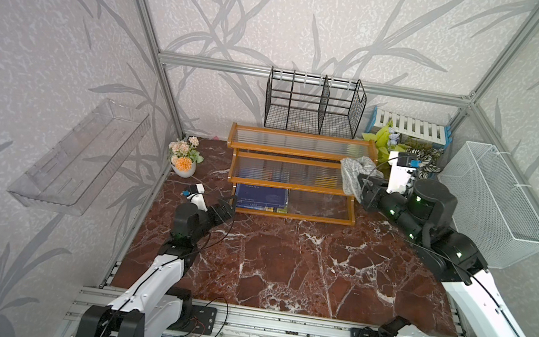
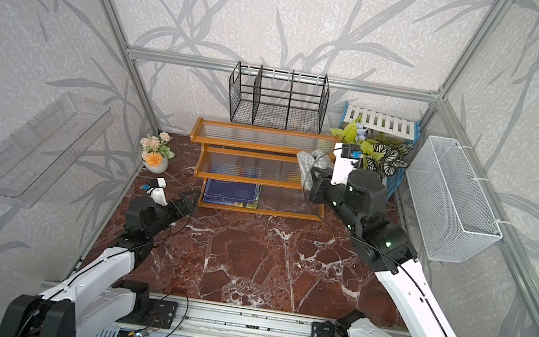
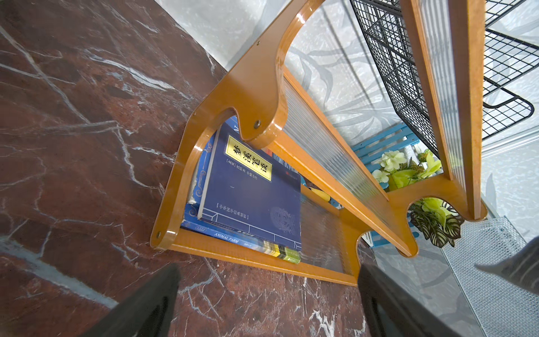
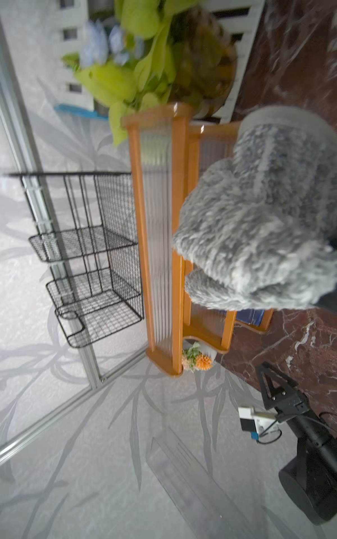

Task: Wipe the bookshelf clean with a cloth
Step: Wipe the dust from the shelf.

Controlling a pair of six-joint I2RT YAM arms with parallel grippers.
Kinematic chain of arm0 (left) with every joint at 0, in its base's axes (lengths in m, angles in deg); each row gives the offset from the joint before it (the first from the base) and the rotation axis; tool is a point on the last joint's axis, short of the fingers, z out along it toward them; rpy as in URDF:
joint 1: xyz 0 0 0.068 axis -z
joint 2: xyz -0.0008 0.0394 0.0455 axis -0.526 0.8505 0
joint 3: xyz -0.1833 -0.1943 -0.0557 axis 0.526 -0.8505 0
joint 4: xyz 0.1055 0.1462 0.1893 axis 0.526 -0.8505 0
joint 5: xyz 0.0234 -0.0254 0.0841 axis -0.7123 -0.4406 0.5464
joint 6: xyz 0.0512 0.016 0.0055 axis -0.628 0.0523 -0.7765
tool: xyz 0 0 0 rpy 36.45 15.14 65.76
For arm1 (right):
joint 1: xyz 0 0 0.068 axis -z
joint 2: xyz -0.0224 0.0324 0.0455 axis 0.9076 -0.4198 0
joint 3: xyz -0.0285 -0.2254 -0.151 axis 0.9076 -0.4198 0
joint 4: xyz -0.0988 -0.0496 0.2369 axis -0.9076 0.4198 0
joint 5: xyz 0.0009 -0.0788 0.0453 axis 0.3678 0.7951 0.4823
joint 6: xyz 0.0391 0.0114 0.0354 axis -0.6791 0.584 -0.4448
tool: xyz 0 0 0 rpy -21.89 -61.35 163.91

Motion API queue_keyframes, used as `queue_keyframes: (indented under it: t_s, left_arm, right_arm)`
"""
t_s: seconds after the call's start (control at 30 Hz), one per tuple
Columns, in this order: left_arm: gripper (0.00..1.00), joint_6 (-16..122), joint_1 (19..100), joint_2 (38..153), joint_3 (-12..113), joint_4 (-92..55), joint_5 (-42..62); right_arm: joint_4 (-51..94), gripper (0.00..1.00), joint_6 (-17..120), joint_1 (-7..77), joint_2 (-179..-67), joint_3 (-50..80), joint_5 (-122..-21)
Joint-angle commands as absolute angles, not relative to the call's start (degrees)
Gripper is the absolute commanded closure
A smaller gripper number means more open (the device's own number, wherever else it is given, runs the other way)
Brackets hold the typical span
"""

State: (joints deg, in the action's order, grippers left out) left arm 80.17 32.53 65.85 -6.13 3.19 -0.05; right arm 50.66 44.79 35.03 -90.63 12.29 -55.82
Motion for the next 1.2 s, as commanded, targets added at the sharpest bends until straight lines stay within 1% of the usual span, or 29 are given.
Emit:
queue_keyframes:
  t_s: [0.0, 0.1, 0.13, 0.2, 0.27, 0.33, 0.53, 0.7, 0.87, 1.17]
  left_arm:
    - [0.00, 78.8, 32.8, 65.4, -6.6, 2.0, 1.3]
    - [0.00, 78.5, 32.8, 66.1, -5.6, 1.3, 0.7]
    - [0.00, 78.3, 32.9, 66.4, -5.5, 1.1, 0.5]
    - [0.00, 78.0, 32.8, 67.4, -5.3, 1.4, 0.1]
    - [0.00, 77.7, 32.8, 68.2, -5.2, 1.5, -0.3]
    - [0.00, 77.3, 32.9, 68.8, -5.1, 1.5, -0.8]
    - [0.00, 76.5, 32.8, 69.4, -5.3, 1.0, -0.2]
    - [0.00, 76.1, 32.8, 69.7, -5.5, 0.8, 0.1]
    - [0.00, 76.0, 32.8, 70.2, -5.6, 0.6, 0.6]
    - [0.00, 75.9, 32.8, 72.1, -5.6, 1.4, 0.4]
  right_arm:
    - [56.3, 1.00, 42.0, 39.7, -85.4, 7.7, -54.3]
    - [57.5, 1.00, 39.6, 48.4, -81.9, 0.2, -60.4]
    - [56.9, 1.00, 39.2, 50.5, -81.6, -1.5, -62.4]
    - [53.2, 1.00, 37.6, 57.4, -81.6, -7.2, -68.8]
    - [50.1, 1.00, 36.8, 61.8, -83.5, -10.5, -73.6]
    - [47.2, 1.00, 36.3, 63.8, -85.1, -12.7, -76.5]
    - [41.0, 1.00, 36.3, 66.3, -93.2, -15.6, -78.8]
    - [34.0, 1.00, 36.7, 70.3, -100.6, -18.6, -83.6]
    - [30.9, 1.00, 38.4, 73.5, -107.1, -18.9, -86.6]
    - [21.2, 1.00, 37.1, 73.8, -120.7, -16.8, -87.2]
